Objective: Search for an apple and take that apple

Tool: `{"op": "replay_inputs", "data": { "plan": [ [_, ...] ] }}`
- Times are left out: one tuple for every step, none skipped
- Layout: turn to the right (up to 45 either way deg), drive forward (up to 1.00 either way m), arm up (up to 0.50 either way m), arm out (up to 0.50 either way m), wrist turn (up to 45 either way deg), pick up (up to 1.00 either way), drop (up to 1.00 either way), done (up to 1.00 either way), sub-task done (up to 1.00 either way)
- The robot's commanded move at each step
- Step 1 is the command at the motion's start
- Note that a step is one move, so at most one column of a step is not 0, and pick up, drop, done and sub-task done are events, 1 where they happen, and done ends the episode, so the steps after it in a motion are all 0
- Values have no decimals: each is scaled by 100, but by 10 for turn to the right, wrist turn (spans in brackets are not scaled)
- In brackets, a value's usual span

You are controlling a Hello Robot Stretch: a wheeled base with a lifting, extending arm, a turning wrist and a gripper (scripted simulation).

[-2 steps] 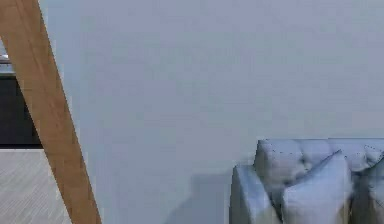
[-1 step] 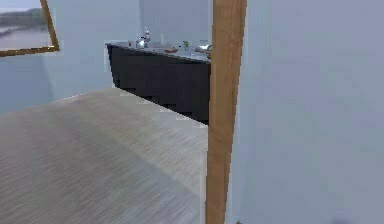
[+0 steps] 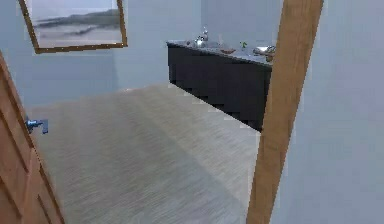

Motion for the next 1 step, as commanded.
{"op": "replay_inputs", "data": {
  "plan": [
    [0,35,0,0,0,0,0,0,0]
  ]
}}
